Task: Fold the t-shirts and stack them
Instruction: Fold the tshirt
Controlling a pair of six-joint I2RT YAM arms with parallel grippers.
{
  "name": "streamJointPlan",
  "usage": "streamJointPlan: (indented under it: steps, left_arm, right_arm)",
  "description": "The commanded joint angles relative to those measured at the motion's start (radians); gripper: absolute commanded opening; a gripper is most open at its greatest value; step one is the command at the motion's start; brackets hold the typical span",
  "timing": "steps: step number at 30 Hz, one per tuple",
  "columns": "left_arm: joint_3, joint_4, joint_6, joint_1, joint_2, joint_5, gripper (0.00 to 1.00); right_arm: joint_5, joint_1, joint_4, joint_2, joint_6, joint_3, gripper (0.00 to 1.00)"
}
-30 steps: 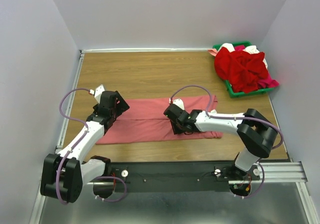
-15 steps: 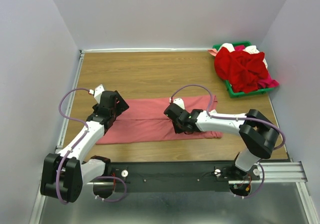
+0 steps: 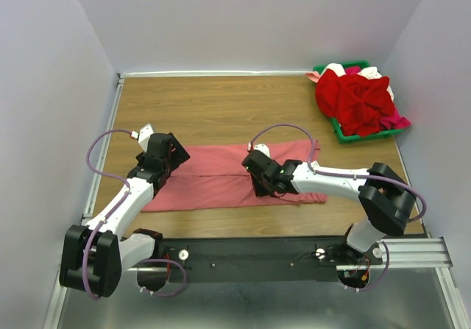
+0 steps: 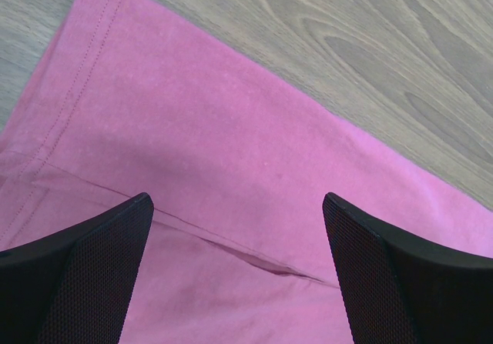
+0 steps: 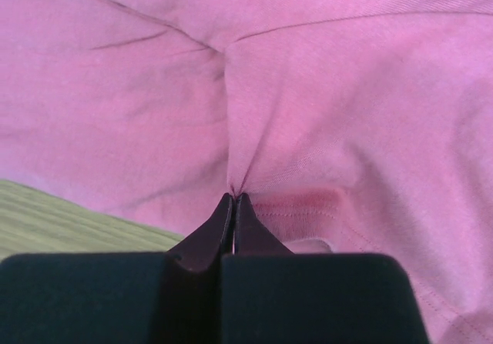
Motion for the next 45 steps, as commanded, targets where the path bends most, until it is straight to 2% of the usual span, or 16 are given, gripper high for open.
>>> streamJointPlan:
  steps: [1,4,7,8,9,10,18,23,27,31,36,45]
  left_arm:
    - [-0.004,0.019,0.013,-0.004,0.005,-0.021,0.98]
    - [-0.005,0.019,0.014,-0.004,-0.001,-0.019,0.98]
    - [-0.007,0.019,0.016,-0.004,-0.004,-0.015,0.98]
    - [-0.007,0.021,0.016,-0.004,-0.004,-0.015,0.98]
    - [-0.004,0.019,0.016,-0.004,-0.004,-0.016,0.98]
    - [-0.001,0.018,0.017,-0.004,-0.003,-0.015,0.98]
    - [0.05,0.022,0.02,-0.004,0.04,0.016,0.98]
    - [0.035,0.089,0.048,-0.007,0.103,0.122,0.98]
    - [0.012,0.128,0.048,-0.015,0.151,0.146,0.98]
    - [0.015,0.156,0.055,-0.053,0.218,0.195,0.98]
    - [0.015,0.185,0.062,-0.105,0.264,0.217,0.99]
    - [-0.011,0.189,-0.007,-0.246,0.295,0.212,0.98]
  right_arm:
    - [-0.059,0.015,0.006,0.008,0.025,0.035,0.01]
    - [-0.111,0.018,0.043,0.013,0.023,0.041,0.05]
    - [-0.1,0.02,0.043,0.013,0.035,0.045,0.42]
    - [-0.09,0.02,0.043,-0.001,0.039,0.038,0.76]
    - [-0.082,0.02,0.043,-0.013,0.043,0.038,0.95]
    - [-0.073,0.02,0.043,-0.025,0.051,0.026,1.0]
    - [0.064,0.005,0.034,-0.243,0.167,-0.12,1.0]
    - [0.044,-0.119,0.032,-0.366,0.232,-0.272,1.0]
    - [0.013,-0.202,0.034,-0.387,0.249,-0.335,1.0]
    - [0.023,-0.283,0.061,-0.334,0.229,-0.352,1.0]
    - [-0.072,-0.411,0.187,-0.204,0.163,-0.33,1.0]
    - [-0.217,-0.558,0.271,0.135,0.028,-0.056,1.0]
